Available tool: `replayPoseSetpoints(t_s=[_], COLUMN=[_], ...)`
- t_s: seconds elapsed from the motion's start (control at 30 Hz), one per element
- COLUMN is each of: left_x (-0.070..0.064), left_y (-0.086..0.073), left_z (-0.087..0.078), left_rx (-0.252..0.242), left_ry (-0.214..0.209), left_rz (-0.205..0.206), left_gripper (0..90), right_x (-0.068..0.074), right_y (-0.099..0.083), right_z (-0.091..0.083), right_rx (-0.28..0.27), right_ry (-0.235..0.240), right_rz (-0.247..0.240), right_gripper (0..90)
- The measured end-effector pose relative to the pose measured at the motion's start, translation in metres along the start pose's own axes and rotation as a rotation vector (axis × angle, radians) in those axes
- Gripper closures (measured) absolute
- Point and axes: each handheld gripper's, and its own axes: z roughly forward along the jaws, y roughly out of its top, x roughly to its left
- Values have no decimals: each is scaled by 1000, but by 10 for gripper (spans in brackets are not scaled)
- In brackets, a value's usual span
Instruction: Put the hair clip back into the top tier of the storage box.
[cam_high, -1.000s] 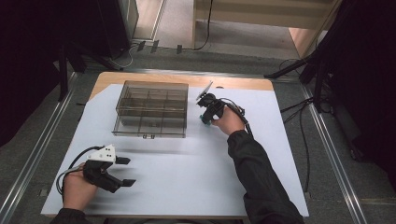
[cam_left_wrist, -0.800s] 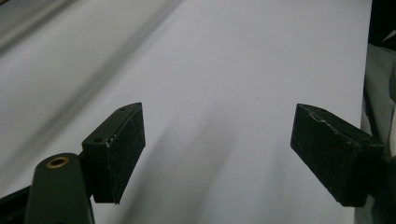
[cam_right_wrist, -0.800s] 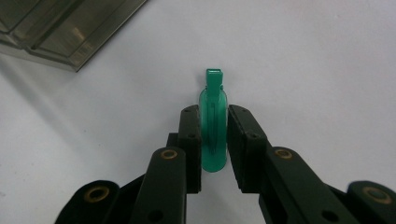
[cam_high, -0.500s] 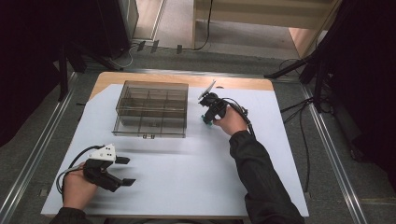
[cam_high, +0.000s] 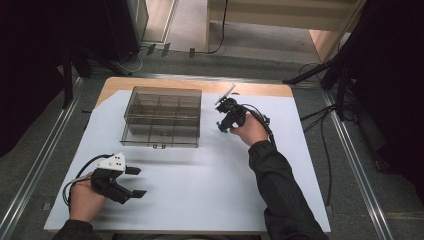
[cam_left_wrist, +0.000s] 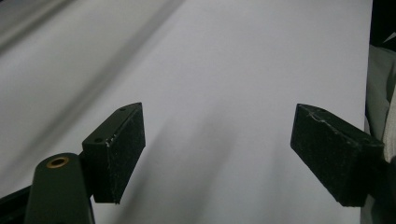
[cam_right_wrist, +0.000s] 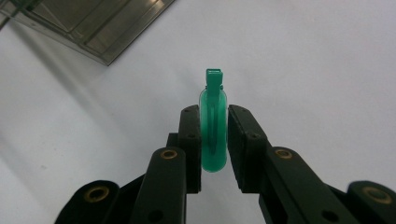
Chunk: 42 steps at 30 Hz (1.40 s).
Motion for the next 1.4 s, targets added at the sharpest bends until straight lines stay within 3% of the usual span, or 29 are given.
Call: replayPoseSetpoints(t_s=[0.37, 0.67, 1.4], left_x=[0, 3, 4], left_y=[2, 5, 5], left_z=[-1, 4, 2], left_rx=[-11, -4, -20], left_ry=[-2, -35, -29], left_rz=[1, -4, -9], left_gripper=[189, 195, 198], right_x=[5, 10, 24], right_y=[-8, -11, -12], right_z=[-9, -28, -59], right_rx=[-24, -69, -130], right_ry=[21, 32, 73], right_rz=[7, 5, -5], right_gripper=[776, 776, 776])
